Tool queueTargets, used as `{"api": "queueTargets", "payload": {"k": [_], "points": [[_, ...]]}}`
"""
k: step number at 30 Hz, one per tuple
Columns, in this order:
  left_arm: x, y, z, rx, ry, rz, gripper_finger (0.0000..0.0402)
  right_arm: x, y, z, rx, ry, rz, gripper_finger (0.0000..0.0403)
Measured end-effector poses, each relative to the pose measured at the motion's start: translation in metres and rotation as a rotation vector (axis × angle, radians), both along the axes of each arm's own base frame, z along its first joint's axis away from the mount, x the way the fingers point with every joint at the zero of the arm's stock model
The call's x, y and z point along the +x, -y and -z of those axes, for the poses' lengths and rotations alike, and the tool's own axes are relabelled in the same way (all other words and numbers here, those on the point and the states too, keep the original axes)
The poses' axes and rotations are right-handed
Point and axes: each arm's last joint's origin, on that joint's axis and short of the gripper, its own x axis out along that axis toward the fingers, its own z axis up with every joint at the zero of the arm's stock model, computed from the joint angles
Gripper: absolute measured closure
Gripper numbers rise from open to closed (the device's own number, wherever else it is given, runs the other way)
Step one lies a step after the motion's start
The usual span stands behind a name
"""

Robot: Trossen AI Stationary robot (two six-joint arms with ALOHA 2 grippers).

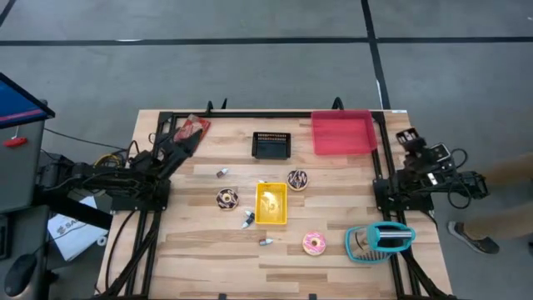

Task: Pick & Place Food Item
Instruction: Put the red popcorn bag into the pink bin

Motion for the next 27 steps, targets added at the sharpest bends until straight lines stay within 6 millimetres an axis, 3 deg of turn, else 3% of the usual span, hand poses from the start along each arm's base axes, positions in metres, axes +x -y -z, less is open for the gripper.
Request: {"api": "queueTargets", "payload": {"k": [4,7,11,14,17,20,23,27], "points": [[0.004,0.001,0.002,0.018,-0.053,0.071,0.0385,-0.012,0.001,-0.004,0.039,0.129,0.007,0.0264],[0.009,0.001,-0.004,0.045,-0.106,0.094,0.0366,-0.013,0.001,-0.007,0.047,0.130,-0.071,0.0266],[0.019,0.000,-0.025,0.133,-0.215,0.082,0.0339,-0.002,0.002,-0.012,0.121,0.005,-0.137,0.0271],[0.027,-0.002,-0.053,0.244,-0.356,0.042,0.0319,0.004,0.004,-0.017,0.184,-0.076,-0.177,0.0273],[0.034,-0.003,-0.090,0.400,-0.668,0.021,0.0300,0.006,0.004,-0.024,0.223,-0.130,-0.188,0.0272],[0.037,-0.006,-0.118,0.511,-1.138,0.023,0.0286,0.006,0.005,-0.031,0.253,-0.155,-0.174,0.0269],[0.040,-0.010,-0.125,0.524,-1.574,0.025,0.0277,0.008,0.006,-0.033,0.295,-0.200,-0.139,0.0269],[0.042,-0.011,-0.105,0.448,-1.926,0.130,0.0269,0.013,0.008,-0.031,0.343,-0.261,-0.118,0.0268]]}}
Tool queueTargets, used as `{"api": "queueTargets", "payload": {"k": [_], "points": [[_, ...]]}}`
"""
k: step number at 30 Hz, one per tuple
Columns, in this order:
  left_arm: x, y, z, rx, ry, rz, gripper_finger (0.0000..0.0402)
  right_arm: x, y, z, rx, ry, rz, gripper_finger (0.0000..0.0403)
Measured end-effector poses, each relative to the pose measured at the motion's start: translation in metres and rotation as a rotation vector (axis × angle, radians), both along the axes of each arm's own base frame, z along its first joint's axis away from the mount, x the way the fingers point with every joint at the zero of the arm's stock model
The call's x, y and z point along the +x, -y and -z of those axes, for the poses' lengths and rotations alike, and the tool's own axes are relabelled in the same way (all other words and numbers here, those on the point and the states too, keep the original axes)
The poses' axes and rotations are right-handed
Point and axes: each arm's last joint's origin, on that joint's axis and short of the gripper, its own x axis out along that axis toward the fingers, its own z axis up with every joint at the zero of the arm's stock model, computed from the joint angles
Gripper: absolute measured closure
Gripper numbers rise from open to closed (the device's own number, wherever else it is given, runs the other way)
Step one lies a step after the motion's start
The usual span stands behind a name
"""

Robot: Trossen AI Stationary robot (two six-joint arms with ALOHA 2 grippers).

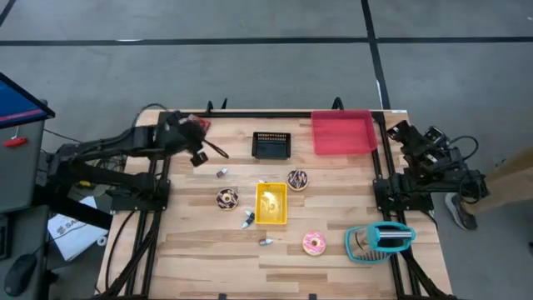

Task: Pick & Place Food Item
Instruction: Put the red popcorn bag into the pink bin

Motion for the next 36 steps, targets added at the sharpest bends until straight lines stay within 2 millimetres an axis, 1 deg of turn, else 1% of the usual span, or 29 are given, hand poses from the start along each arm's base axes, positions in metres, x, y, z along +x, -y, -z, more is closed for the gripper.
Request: {"api": "queueTargets", "payload": {"k": [2,4,5,7,8,11,14,16,18,22,25,28,33,36], "points": [[-0.001,0.005,0.021,-0.064,-0.143,-0.024,0.0265,0.002,0.000,0.001,0.010,-0.017,-0.014,0.0268],[-0.006,0.011,0.040,-0.094,-0.241,-0.064,0.0261,0.003,0.000,0.002,0.016,-0.022,-0.026,0.0268],[-0.008,0.014,0.049,-0.091,-0.267,-0.091,0.0259,0.002,0.000,0.002,0.019,-0.019,-0.031,0.0268],[-0.012,0.021,0.065,-0.101,-0.261,-0.133,0.0254,0.003,0.000,0.002,0.022,-0.024,-0.039,0.0268],[-0.012,0.023,0.071,-0.101,-0.268,-0.131,0.0251,0.003,0.000,0.002,0.022,-0.024,-0.039,0.0268],[-0.004,0.026,0.078,-0.082,-0.286,-0.114,0.0238,0.003,0.000,0.002,0.040,-0.023,-0.027,0.0268],[0.004,0.014,0.087,-0.080,-0.316,-0.201,0.0218,0.003,0.001,0.002,0.055,-0.032,0.009,0.0264],[0.010,0.000,0.094,-0.113,-0.287,-0.296,0.0199,0.003,0.002,0.003,0.073,-0.039,0.032,0.0257],[0.013,-0.017,0.104,-0.181,-0.301,-0.376,0.0177,0.004,0.003,0.004,0.100,-0.051,0.051,0.0249],[0.009,-0.052,0.126,-0.243,-0.401,-0.549,0.0141,0.004,0.003,0.004,0.118,-0.049,0.063,0.0230],[0.005,-0.070,0.138,-0.321,-0.438,-0.608,0.0130,0.003,0.004,0.003,0.120,-0.045,0.066,0.0220],[0.008,-0.080,0.147,-0.413,-0.376,-0.617,0.0129,0.001,0.004,0.000,0.119,-0.036,0.067,0.0214],[0.019,-0.087,0.152,-0.435,-0.247,-0.605,0.0135,-0.003,0.003,-0.008,0.104,-0.028,0.089,0.0215],[0.022,-0.090,0.155,-0.442,-0.213,-0.606,0.0135,-0.006,0.003,-0.012,0.094,-0.035,0.104,0.0215]]}}
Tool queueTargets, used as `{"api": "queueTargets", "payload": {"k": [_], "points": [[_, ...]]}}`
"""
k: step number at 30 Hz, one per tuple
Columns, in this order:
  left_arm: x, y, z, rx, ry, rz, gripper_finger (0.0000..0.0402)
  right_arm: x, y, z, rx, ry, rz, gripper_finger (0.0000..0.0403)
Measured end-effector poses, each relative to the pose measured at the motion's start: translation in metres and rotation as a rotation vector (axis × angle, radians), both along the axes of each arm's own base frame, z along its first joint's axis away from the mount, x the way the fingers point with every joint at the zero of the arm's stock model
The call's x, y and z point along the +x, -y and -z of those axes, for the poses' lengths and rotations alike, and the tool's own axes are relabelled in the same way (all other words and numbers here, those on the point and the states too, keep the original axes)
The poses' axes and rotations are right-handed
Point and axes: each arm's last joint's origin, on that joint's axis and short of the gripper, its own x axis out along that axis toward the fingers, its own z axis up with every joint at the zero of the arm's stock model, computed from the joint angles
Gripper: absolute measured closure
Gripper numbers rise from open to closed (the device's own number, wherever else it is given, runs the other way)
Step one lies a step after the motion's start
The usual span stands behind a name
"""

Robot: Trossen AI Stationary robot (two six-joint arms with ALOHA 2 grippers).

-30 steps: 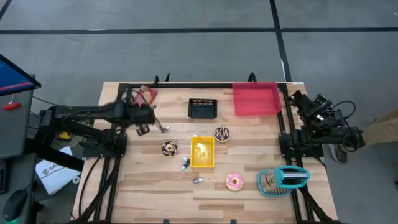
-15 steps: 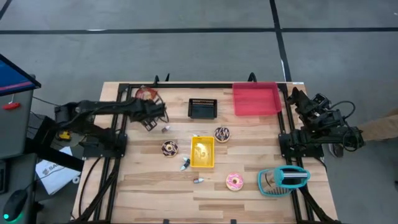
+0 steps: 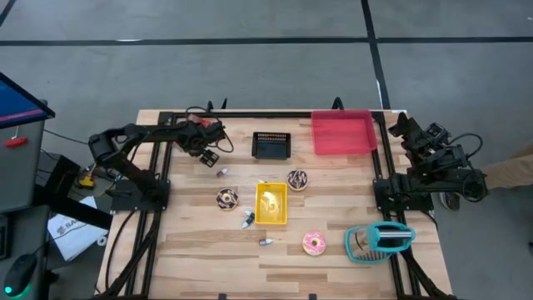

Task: Pick & Place Food Item
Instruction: Put the red popcorn bag into the pink bin

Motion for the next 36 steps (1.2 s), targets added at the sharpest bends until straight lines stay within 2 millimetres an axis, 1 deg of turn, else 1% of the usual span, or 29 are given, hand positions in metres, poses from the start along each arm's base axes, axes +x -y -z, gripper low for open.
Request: {"api": "queueTargets", "payload": {"k": [6,11,18,27,33,36], "points": [[0.000,-0.010,0.017,0.000,-0.061,-0.017,0.0140,-0.002,0.000,-0.007,-0.004,-0.029,0.001,0.0214],[0.000,-0.015,0.027,-0.015,-0.111,-0.011,0.0149,-0.003,0.000,-0.010,-0.004,-0.048,0.000,0.0214],[-0.004,-0.020,0.025,0.052,-0.143,-0.034,0.0158,-0.003,0.000,-0.010,-0.007,-0.045,-0.002,0.0219],[-0.013,-0.025,0.026,0.043,-0.173,-0.076,0.0161,-0.003,0.000,-0.010,-0.012,-0.049,-0.006,0.0222],[-0.023,-0.022,0.033,0.038,-0.216,-0.086,0.0174,-0.003,-0.001,-0.010,-0.029,-0.049,-0.019,0.0224],[-0.024,-0.021,0.034,0.048,-0.238,-0.082,0.0184,-0.003,-0.001,-0.010,-0.029,-0.049,-0.019,0.0226]]}}
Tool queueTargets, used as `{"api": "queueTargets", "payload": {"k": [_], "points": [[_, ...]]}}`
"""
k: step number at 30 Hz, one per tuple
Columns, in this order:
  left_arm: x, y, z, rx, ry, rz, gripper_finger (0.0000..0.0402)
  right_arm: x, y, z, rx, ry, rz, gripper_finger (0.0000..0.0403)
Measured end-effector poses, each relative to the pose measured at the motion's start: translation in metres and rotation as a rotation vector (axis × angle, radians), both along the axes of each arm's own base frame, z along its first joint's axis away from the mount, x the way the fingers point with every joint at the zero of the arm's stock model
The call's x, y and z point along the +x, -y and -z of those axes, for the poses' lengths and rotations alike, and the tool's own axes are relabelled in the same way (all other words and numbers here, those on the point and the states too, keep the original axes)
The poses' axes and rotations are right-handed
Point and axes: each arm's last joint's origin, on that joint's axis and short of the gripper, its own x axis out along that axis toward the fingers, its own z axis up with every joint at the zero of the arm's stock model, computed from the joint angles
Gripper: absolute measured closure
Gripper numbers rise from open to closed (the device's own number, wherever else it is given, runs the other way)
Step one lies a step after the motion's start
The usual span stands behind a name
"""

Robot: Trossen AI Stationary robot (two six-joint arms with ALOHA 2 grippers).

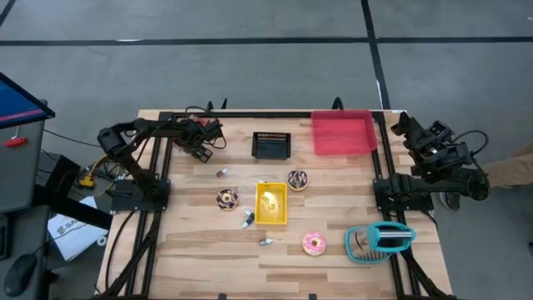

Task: Pick & Place Food Item
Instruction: Put the red popcorn bag into the pink bin

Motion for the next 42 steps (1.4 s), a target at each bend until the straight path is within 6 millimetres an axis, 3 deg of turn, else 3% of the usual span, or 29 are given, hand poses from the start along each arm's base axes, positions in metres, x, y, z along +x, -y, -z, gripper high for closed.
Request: {"api": "queueTargets", "payload": {"k": [7,18,22,29,34,42], "points": [[0.000,0.001,0.001,-0.009,0.002,0.001,0.0235,0.000,0.000,0.000,0.001,0.001,-0.002,0.0227],[0.008,0.014,0.002,-0.043,0.008,0.040,0.0386,0.000,0.000,0.000,0.004,0.005,-0.009,0.0227],[0.012,0.026,-0.007,-0.053,0.075,0.037,0.0390,0.000,0.000,0.000,-0.002,0.004,-0.014,0.0227],[0.017,0.056,-0.062,-0.050,0.452,0.060,0.0396,0.000,-0.001,0.000,-0.022,0.002,-0.027,0.0227],[0.017,0.083,-0.109,-0.081,0.862,0.189,0.0400,0.003,-0.002,0.000,-0.064,-0.021,-0.050,0.0227],[0.036,0.114,-0.172,-0.203,1.534,0.506,0.0401,0.033,-0.005,-0.004,-0.129,-0.263,-0.132,0.0215]]}}
